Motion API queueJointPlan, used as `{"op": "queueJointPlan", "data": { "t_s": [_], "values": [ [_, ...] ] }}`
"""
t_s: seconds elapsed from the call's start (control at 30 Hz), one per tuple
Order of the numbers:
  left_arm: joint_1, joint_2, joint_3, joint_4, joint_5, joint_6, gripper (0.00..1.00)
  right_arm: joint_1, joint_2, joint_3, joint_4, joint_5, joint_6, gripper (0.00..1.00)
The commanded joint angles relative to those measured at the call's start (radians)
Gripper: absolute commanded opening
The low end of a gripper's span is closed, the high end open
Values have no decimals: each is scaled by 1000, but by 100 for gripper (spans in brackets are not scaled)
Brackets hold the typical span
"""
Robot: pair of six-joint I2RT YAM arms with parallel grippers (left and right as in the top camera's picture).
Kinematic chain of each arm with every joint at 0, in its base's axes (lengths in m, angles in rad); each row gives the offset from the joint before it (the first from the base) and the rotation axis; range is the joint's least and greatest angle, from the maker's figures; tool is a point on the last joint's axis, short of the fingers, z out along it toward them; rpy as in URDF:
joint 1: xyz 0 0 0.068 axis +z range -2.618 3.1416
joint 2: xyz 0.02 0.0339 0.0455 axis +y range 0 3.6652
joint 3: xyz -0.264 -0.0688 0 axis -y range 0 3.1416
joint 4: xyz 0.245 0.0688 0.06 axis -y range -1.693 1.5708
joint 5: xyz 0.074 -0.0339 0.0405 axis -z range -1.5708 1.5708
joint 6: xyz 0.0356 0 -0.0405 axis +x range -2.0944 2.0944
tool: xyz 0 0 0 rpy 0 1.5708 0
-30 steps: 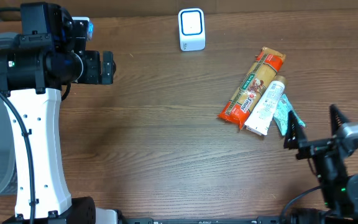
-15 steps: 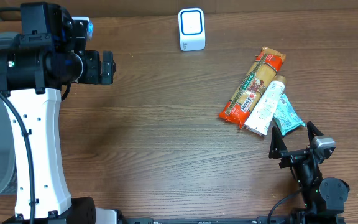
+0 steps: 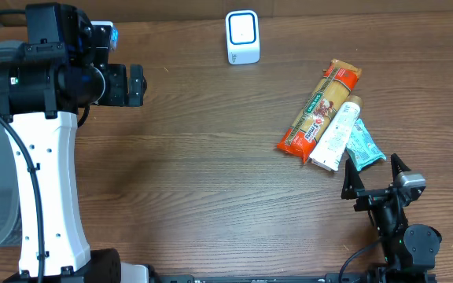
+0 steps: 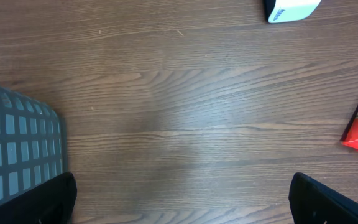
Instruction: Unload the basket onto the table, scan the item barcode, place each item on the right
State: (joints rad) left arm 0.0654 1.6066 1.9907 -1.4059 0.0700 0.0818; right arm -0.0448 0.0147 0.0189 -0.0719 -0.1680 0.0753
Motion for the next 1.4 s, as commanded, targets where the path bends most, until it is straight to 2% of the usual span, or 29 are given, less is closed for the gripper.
{"op": "queueJointPlan", "data": {
  "t_s": [0.0, 0.77, 1.13, 1.27, 1.37],
  "values": [
    [0, -2, 15, 4, -2, 12, 100, 5, -12, -11, 3, 11, 2, 100],
    [0, -1, 14, -35, 1, 20, 100, 5, -12, -11, 4, 11, 2, 100],
    [67, -39, -5, -22, 150, -8, 100, 5, -12, -11, 4, 11, 2, 100],
    [67, -124, -100, 98, 157, -11, 100, 5, -12, -11, 4, 11, 2, 100],
    [65, -250, -270, 296, 168, -11, 100, 5, -12, -11, 4, 11, 2, 100]
  ]
}}
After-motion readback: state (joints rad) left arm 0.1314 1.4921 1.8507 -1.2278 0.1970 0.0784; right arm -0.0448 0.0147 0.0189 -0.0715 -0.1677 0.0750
